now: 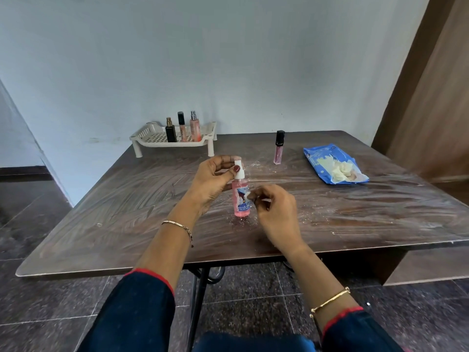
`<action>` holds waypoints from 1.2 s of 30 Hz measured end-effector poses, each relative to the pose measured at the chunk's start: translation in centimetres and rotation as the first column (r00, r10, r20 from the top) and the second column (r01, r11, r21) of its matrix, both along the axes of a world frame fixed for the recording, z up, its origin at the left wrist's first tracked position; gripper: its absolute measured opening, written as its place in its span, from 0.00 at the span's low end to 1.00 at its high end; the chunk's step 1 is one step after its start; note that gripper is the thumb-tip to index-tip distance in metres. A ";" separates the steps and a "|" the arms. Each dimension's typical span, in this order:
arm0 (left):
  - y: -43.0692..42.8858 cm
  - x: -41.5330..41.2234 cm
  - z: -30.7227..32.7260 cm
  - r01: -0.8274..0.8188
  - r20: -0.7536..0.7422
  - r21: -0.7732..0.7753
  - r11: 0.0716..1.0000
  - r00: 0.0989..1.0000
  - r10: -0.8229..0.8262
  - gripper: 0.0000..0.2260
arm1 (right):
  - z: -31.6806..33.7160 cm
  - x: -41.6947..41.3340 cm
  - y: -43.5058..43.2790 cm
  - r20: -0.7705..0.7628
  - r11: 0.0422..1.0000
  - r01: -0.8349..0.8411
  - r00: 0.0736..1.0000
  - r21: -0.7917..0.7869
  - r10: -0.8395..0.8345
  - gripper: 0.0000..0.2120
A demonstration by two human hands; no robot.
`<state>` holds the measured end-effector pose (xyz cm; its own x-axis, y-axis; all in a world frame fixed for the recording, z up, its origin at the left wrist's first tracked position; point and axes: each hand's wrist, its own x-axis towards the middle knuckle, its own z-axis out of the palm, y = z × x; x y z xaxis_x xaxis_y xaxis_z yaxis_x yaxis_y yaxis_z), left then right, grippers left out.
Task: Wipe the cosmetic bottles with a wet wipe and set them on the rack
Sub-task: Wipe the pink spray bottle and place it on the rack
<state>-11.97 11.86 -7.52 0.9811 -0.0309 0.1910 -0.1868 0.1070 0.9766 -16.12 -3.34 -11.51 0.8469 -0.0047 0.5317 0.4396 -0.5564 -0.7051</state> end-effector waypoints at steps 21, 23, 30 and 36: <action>0.1 0.2 -0.2 -0.140 -0.053 0.035 0.990 0.989 0.141 0.11 | -0.2 -0.3 -0.4 0.117 0.925 0.038 0.993 -0.378 0.008 0.07; 0.1 -0.1 -0.2 -0.153 -0.049 0.028 0.988 0.987 0.154 0.12 | 0.0 -0.3 0.0 0.125 0.929 0.025 0.992 -0.370 0.024 0.07; 0.4 -0.5 -0.1 -0.153 -0.053 0.063 0.986 0.986 0.156 0.12 | -1.3 -1.0 1.3 0.159 0.876 -0.024 0.981 -0.481 0.114 0.11; 0.6 -0.9 -0.2 -0.039 -0.070 0.132 0.990 0.996 0.048 0.22 | -1.3 -0.6 -0.3 0.072 0.885 -0.018 0.996 -0.466 0.059 0.12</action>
<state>-12.90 12.42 -7.73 0.9932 -0.0079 0.1163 -0.1165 -0.0289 0.9928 -16.71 -3.63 -12.77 0.7951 0.2914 0.5319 0.5119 -0.7927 -0.3311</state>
